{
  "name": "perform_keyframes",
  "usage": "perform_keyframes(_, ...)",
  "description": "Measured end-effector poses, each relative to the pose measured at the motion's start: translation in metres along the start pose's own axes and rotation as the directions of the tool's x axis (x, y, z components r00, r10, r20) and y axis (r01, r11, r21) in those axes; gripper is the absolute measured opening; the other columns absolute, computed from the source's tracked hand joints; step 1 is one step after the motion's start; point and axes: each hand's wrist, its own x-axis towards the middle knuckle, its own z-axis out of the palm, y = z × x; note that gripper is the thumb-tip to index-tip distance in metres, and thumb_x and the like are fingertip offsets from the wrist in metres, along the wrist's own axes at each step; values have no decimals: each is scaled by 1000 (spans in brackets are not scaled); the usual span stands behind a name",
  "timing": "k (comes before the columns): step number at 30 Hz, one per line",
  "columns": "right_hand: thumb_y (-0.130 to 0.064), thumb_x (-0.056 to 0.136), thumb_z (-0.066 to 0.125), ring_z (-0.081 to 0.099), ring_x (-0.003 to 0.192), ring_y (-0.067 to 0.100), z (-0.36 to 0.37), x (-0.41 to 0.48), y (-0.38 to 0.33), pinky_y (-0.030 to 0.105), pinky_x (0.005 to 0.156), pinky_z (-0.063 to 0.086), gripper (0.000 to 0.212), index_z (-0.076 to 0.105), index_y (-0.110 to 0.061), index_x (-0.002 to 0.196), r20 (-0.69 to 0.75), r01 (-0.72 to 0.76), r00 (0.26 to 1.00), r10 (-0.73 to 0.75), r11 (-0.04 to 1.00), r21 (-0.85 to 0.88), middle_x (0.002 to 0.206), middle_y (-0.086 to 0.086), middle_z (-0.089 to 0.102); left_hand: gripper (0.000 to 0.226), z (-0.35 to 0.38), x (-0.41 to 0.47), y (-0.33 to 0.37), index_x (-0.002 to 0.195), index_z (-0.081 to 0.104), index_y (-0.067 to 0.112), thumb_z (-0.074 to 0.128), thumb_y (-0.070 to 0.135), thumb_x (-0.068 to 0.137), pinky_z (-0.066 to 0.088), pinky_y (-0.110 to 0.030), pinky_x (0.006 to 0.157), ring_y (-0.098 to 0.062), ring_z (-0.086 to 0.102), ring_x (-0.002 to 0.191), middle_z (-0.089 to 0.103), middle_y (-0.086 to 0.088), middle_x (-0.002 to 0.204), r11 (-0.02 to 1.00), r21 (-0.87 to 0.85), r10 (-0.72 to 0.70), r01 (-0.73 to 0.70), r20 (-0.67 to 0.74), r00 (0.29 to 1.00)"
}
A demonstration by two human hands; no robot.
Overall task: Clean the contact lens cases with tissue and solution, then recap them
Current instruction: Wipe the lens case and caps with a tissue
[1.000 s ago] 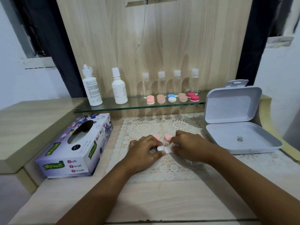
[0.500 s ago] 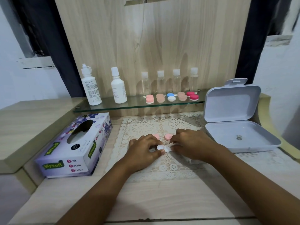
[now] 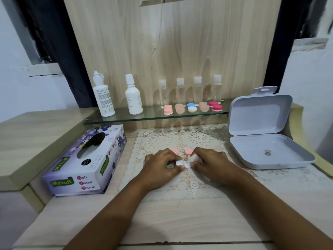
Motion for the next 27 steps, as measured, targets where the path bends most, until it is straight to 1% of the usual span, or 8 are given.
perform_keyframes(4,-34,91,54,51,86,10,2,-1,2,36,84,38,7,48,-35,86,-114,-25,992,59,960,278,89,-13,56,20,-1,-2,3,100,65,33,52,44,91,29,-39,99,0,47,95,55,20,92,1000,9,13,-12,-17,1000)
perform_keyframes(7,-37,90,55,56,85,12,1,-3,0,33,76,43,14,47,-37,79,-152,-9,985,82,905,426,87,-11,60,28,-4,-2,5,78,60,28,43,40,96,34,-37,91,-1,48,77,55,12,75,999,-35,-16,16,1,1000)
perform_keyframes(11,-24,89,59,51,64,3,0,-6,-6,12,54,37,15,47,-31,83,-196,43,977,81,829,557,74,-8,58,39,-7,-4,6,70,65,17,45,43,92,43,-22,67,-3,55,59,63,6,64,946,-310,-107,92,-29,994)
perform_keyframes(14,-20,87,61,50,62,2,1,-6,-9,11,52,36,16,50,-30,82,-211,47,973,99,802,595,73,-7,59,21,-9,-4,7,79,66,22,51,30,92,47,-18,60,-6,58,54,64,0,64,846,-529,-131,65,-87,988)
perform_keyframes(19,-21,87,62,55,66,3,1,-8,-10,11,53,39,14,55,-32,81,-310,79,940,143,791,606,76,-10,62,10,-10,-6,10,92,68,26,62,23,85,53,-25,63,-10,63,65,67,-4,72,774,-633,-85,9,-91,992)
perform_keyframes(21,-21,87,62,57,68,5,1,-8,-9,14,55,40,15,56,-33,80,-328,77,930,166,784,616,76,-10,62,21,-11,-9,11,98,69,29,72,23,78,54,-32,70,-11,63,75,68,-6,86,783,-621,-73,33,-39,997)
perform_keyframes(25,-21,86,63,57,68,4,4,-7,-9,14,54,39,12,59,-32,81,-335,60,923,188,792,608,76,-10,63,32,-9,-10,8,105,68,27,77,19,75,48,-14,77,-1,61,85,69,10,93,865,-501,-14,-20,-62,998)
perform_keyframes(27,-22,85,64,58,69,5,6,-7,-8,12,54,39,6,62,-28,85,-340,53,920,192,801,597,76,-9,64,30,-8,-10,8,103,69,26,76,19,75,47,-14,78,-2,62,85,70,11,94,869,-494,-2,-36,-77,997)
